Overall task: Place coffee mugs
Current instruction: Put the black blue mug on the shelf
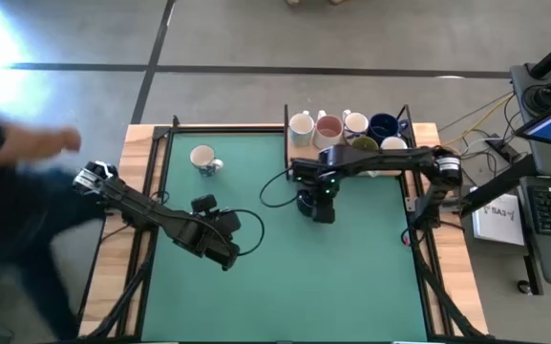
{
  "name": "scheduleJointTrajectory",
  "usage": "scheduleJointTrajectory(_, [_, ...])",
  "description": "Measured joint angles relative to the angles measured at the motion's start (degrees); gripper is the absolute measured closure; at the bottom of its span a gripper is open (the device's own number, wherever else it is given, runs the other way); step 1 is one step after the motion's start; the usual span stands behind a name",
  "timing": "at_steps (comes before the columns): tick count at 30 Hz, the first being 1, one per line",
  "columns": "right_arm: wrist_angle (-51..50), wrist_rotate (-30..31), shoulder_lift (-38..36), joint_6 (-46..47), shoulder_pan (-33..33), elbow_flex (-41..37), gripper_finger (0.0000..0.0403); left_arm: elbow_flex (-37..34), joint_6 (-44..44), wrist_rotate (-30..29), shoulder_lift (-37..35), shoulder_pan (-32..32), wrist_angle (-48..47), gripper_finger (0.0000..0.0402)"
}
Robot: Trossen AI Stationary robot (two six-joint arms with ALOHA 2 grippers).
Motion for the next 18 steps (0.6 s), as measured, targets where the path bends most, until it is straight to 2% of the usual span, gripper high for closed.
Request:
scheduleJointTrajectory(3, [0.0, 1.4, -3.5, 4.8, 1.0, -0.5, 0.0302, 0.0, -0.2, 0.0, 0.0, 0.0, 0.0, 0.0301])
scheduleJointTrajectory(8, [2.8, 13.1, -10.8, 12.7, 5.4, -4.5, 0.0308, 0.0, -0.4, 0.0, 0.0, 0.0, 0.0, 0.0301])
scheduleJointTrajectory(13, [13.4, 19.5, -19.2, 24.9, 11.8, -14.1, 0.0307, 0.0, -0.3, 0.0, 0.0, 0.0, 0.2, 0.0301])
scheduleJointTrajectory(18, [25.8, 30.1, -25.2, 38.6, 18.9, -26.2, 0.0300, 0.0, 0.3, -1.5, 0.0, 0.0, 0.5, 0.0301])
